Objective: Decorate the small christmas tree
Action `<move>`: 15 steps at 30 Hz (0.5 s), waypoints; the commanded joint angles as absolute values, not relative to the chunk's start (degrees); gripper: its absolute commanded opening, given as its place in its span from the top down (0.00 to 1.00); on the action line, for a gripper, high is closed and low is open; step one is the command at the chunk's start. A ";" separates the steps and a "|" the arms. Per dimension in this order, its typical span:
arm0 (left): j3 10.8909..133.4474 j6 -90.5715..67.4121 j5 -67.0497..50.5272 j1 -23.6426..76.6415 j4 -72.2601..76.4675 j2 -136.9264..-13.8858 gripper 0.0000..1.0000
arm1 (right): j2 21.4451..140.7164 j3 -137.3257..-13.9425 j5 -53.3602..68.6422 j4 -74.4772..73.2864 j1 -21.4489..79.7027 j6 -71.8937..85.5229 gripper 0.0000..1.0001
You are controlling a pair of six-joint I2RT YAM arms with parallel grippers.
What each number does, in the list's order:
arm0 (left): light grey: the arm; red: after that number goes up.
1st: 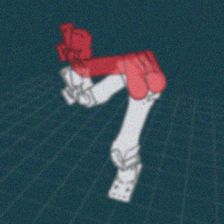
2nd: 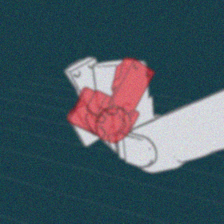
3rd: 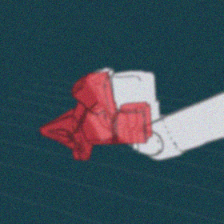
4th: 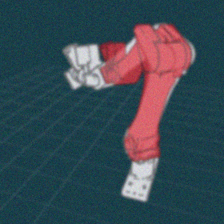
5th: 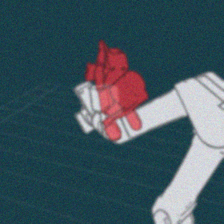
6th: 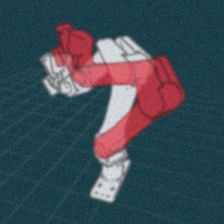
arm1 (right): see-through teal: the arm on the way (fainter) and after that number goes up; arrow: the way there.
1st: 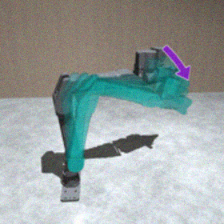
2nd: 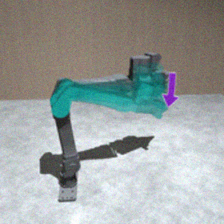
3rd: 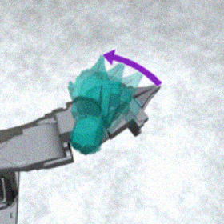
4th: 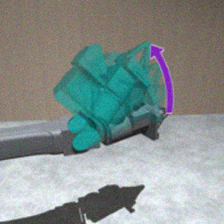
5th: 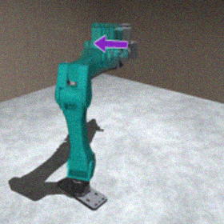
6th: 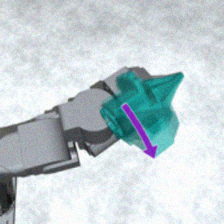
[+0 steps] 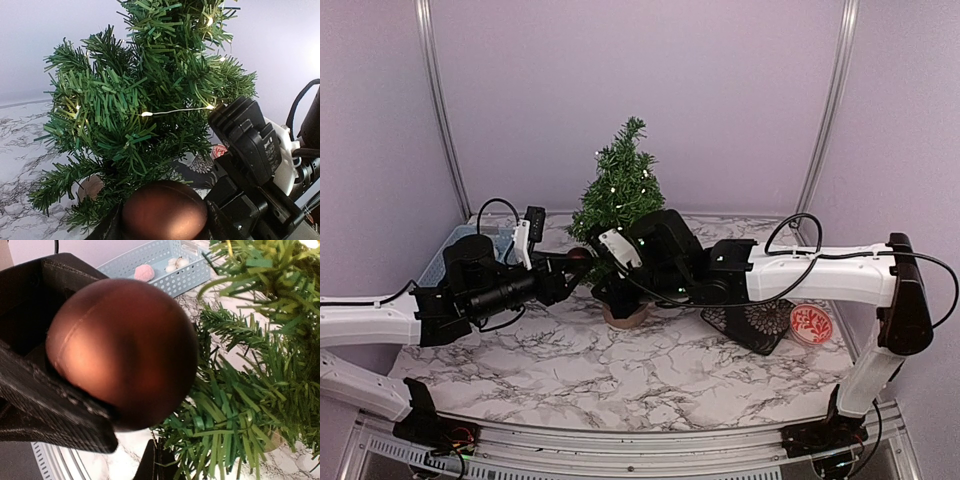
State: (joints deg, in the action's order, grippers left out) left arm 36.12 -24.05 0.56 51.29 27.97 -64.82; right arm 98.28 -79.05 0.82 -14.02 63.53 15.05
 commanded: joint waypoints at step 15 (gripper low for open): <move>35.23 -23.05 -1.22 50.45 31.10 -61.14 0.64 | 96.68 -81.10 2.89 -12.53 63.46 14.18 1.00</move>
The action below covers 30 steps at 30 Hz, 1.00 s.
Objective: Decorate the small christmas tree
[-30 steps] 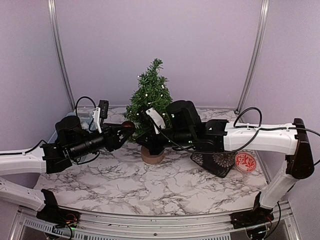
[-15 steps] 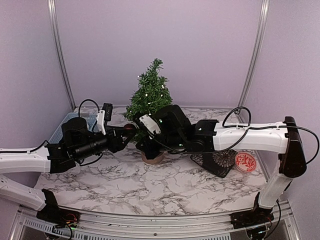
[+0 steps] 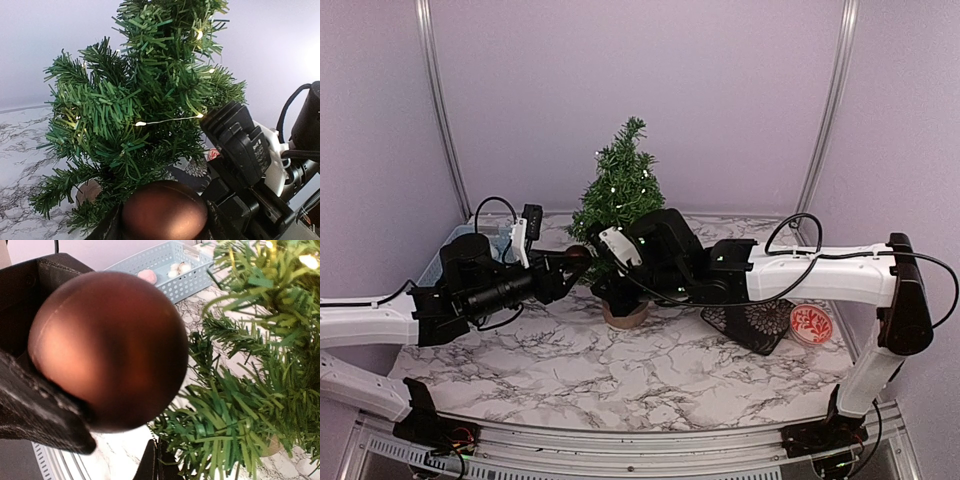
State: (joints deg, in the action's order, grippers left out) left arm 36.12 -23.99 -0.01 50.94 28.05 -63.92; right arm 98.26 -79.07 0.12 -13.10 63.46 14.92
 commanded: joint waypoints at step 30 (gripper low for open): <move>35.92 -22.75 2.33 50.37 32.03 -64.08 0.64 | 98.71 -84.16 -2.85 -16.66 63.08 14.99 1.00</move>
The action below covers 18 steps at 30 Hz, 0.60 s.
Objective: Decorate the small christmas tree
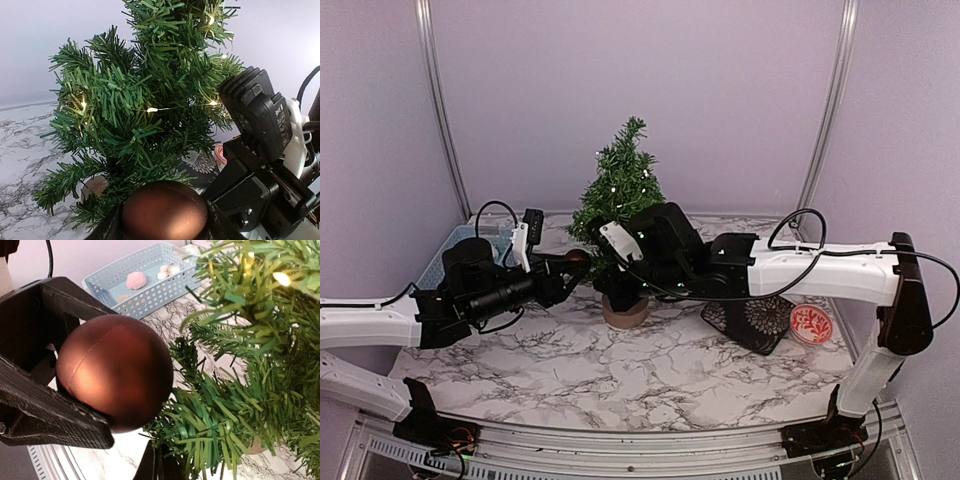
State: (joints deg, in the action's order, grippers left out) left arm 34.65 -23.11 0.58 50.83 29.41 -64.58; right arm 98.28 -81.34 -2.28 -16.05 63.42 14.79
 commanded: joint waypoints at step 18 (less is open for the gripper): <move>34.78 -23.32 1.65 50.19 33.31 -63.23 0.64 | 99.14 -84.81 -1.86 -16.84 63.19 14.15 1.00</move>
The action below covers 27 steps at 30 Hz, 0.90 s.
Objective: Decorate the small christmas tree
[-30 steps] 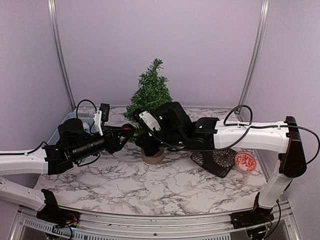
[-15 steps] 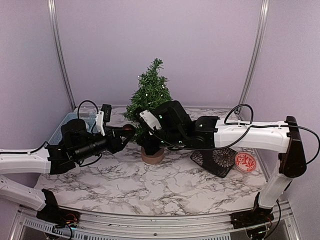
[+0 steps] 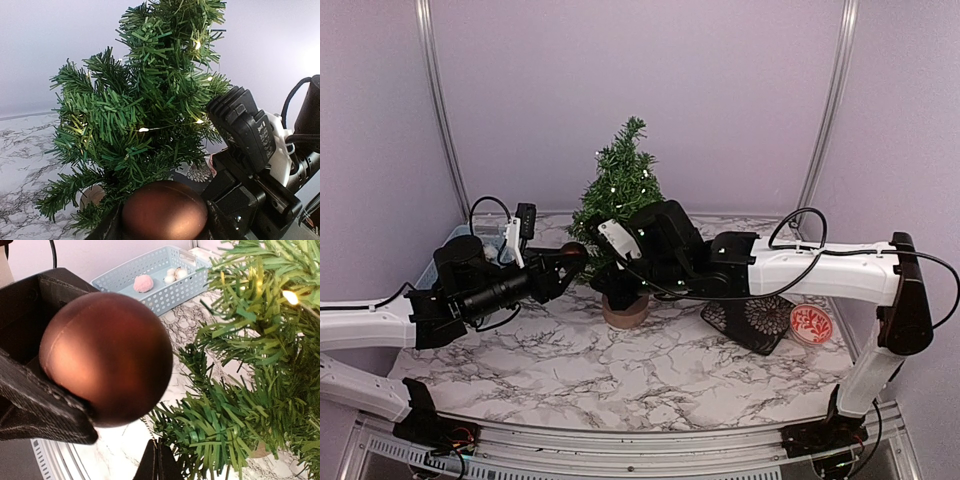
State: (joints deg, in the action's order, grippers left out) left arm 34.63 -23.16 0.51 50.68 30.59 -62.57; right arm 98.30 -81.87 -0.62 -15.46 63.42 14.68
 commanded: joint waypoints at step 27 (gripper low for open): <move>31.53 -27.59 1.05 49.13 44.72 -70.70 0.64 | 98.59 -84.35 -7.00 -16.62 62.68 17.27 1.00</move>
State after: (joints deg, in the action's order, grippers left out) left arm 32.47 -27.05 0.97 49.58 40.05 -70.19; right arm 100.33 -83.07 -4.51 -18.04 63.13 15.84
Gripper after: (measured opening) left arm 0.497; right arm 0.004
